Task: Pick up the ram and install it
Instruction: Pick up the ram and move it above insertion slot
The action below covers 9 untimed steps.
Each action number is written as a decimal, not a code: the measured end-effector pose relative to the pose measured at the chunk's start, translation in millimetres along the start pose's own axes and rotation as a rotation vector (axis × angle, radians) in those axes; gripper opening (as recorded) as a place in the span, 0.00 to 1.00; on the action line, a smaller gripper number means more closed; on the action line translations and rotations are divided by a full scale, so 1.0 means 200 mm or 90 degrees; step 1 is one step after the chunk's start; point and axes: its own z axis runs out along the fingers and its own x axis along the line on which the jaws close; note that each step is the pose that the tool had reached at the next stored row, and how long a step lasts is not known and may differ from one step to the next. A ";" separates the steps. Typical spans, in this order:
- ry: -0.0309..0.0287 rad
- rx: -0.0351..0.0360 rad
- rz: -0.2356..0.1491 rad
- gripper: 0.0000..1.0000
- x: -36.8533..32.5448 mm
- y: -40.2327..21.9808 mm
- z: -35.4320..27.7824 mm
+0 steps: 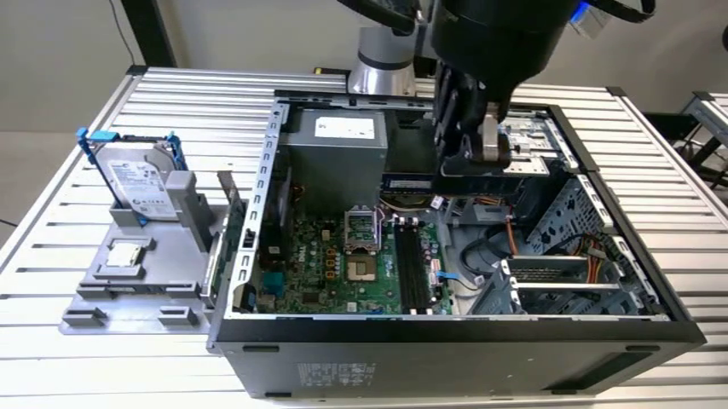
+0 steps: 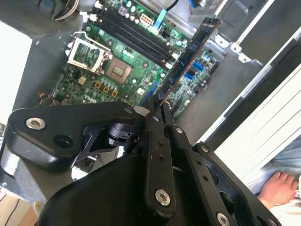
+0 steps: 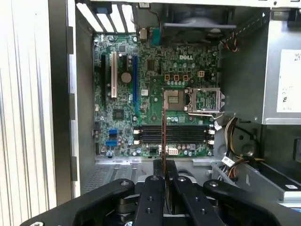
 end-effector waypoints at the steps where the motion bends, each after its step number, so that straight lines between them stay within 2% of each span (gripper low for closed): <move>1: 0.0000 0.0000 0.000 0.00 0.000 -0.015 0.009; 5: 0.0001 0.0000 0.001 0.00 -0.010 -0.071 0.046; 9: 0.0001 0.0001 0.001 0.00 -0.066 -0.076 0.068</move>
